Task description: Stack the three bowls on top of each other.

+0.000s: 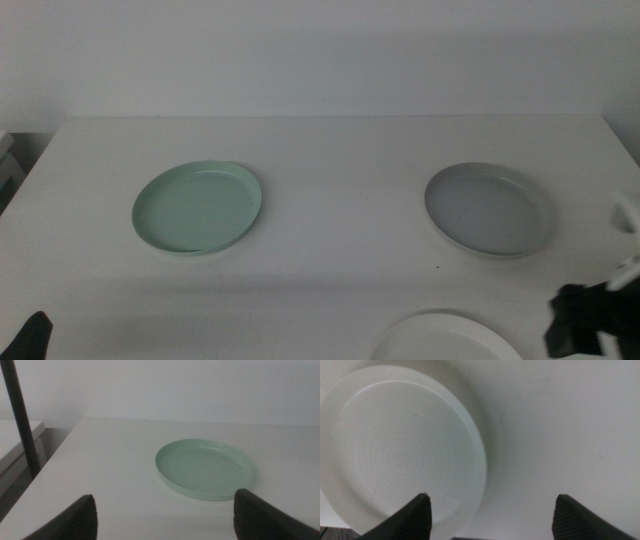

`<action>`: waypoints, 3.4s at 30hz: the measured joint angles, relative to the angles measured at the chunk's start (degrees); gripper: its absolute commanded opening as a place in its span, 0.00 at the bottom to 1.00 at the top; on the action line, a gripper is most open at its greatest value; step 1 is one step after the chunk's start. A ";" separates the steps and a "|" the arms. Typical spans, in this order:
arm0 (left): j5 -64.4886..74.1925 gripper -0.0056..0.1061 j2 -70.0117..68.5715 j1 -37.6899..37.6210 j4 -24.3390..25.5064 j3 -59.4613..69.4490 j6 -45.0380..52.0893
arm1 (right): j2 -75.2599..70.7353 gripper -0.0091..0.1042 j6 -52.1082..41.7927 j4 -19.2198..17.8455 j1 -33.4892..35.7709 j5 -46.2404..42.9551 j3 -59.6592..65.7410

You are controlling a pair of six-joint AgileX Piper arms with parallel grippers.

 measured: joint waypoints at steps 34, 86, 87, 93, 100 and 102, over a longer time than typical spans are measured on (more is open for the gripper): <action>0.00 0.86 0.00 0.00 0.00 0.00 0.00 | 22.94 0.08 2.85 0.93 6.92 -19.54 7.53; 0.00 0.86 0.00 0.00 0.00 0.00 0.00 | 47.87 0.57 -4.30 2.05 7.49 -12.26 -36.93; 0.00 0.86 0.00 0.00 0.00 0.00 0.00 | 46.08 0.60 -4.30 1.40 7.21 -12.25 -36.93; 0.00 0.86 0.00 0.00 0.00 0.00 0.00 | 36.23 0.66 -4.37 -3.10 0.94 -9.34 -39.82; 0.00 0.86 0.00 0.00 0.00 0.00 0.00 | 35.82 0.66 -5.85 -4.82 -13.08 -4.93 -44.25; 0.00 0.86 0.00 0.00 0.00 0.00 0.00 | 36.77 0.68 -5.92 -5.10 -15.83 -5.14 -44.24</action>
